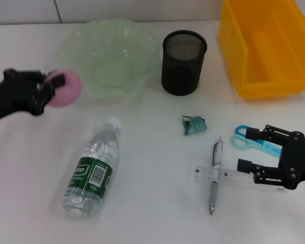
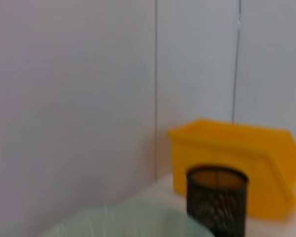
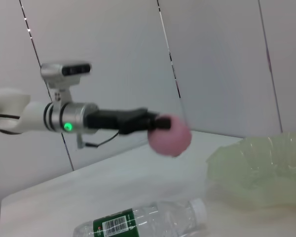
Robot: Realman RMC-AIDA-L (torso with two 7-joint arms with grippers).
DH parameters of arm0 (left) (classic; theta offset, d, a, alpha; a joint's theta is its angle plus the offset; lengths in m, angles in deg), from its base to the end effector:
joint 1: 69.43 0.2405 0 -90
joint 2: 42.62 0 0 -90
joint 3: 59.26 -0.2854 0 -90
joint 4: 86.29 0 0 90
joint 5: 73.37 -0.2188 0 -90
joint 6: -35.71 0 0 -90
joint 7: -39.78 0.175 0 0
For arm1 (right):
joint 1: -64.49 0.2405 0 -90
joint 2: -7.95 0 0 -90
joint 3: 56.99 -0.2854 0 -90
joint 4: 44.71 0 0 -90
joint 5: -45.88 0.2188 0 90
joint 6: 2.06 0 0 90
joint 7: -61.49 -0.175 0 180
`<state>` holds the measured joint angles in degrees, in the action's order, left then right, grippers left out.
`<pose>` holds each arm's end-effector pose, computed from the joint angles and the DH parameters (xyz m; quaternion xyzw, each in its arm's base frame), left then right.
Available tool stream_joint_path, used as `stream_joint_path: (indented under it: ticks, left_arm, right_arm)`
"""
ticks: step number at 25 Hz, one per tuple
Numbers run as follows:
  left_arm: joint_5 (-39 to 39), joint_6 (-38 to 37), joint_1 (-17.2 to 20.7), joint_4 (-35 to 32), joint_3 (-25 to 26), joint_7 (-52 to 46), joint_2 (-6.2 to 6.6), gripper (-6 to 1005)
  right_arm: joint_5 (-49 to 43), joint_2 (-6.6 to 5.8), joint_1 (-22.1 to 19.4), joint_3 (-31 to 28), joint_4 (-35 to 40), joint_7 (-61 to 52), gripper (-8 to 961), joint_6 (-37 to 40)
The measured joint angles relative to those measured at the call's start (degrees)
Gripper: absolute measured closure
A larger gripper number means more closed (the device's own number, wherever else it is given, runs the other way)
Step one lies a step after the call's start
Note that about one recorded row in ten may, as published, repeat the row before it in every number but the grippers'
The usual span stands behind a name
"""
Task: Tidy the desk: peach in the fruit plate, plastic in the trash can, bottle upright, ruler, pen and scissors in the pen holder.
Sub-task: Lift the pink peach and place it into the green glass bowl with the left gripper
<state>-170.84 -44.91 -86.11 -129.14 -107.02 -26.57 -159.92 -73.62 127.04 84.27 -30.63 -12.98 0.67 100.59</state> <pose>-0.3341 0.3375 -0.0025 -0.9135 -0.1725 -0.2342 0.2846 0.3281 0.2705 -0.0337 -0.9220 0.1896 0.3065 0.1417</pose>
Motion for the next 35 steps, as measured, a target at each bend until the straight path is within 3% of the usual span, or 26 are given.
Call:
stream_joint_path:
  ticks: [1,4,5,6,9,10,12,21,26,30,35]
  left_arm:
    - [2.1,-0.7,-2.6,-1.1,3.1,-0.6,-1.00,931]
    - [3.6,-0.5,-4.3,-0.5,3.2,-0.6,-1.14,946]
    - [5.2,1.9,-9.6,3.4,3.1,-1.1,-1.24,951]
    - [5.3,4.1,-11.9,5.6,3.1,-1.3,-1.24,956]
    - [5.3,6.9,-14.1,7.7,3.1,-1.5,-1.24,956]
    - [5.1,13.1,-17.8,11.5,3.0,-1.3,-1.27,956]
    - [5.1,16.0,-19.5,13.3,2.9,-0.6,-1.45,955]
    - [5.7,20.7,-21.5,16.1,2.9,1.1,-1.86,925]
    - [5.8,18.2,-21.0,16.3,2.9,1.1,-1.78,673]
    - [5.5,11.3,-19.0,15.5,2.9,1.5,-1.45,463]
    - [5.4,8.6,-17.2,14.7,2.9,1.7,-1.30,360]
  right_arm:
    - [0.0,0.00,0.0,0.0,0.0,0.0,119,0.0]
    - [0.1,0.00,0.0,0.0,0.0,0.0,119,0.0]
    - [0.1,0.00,0.0,-0.1,0.0,0.0,119,0.0]
    - [0.1,0.00,0.0,-0.1,0.0,-0.1,119,0.0]
    - [0.1,0.00,0.0,-0.1,0.0,-0.2,119,0.0]
    - [0.1,0.00,0.0,-0.1,0.0,-0.2,119,0.0]
    - [0.2,0.00,0.1,-0.1,0.0,-0.3,119,0.0]
    - [0.2,0.00,0.4,-0.1,-0.1,-0.4,120,0.0]
    - [0.2,0.00,0.2,-0.1,-0.1,-0.4,120,0.4]
    - [0.2,0.00,0.0,-0.1,-0.1,-0.4,120,0.5]
    - [0.5,-0.02,0.2,-0.5,0.4,-3.0,120,0.7]
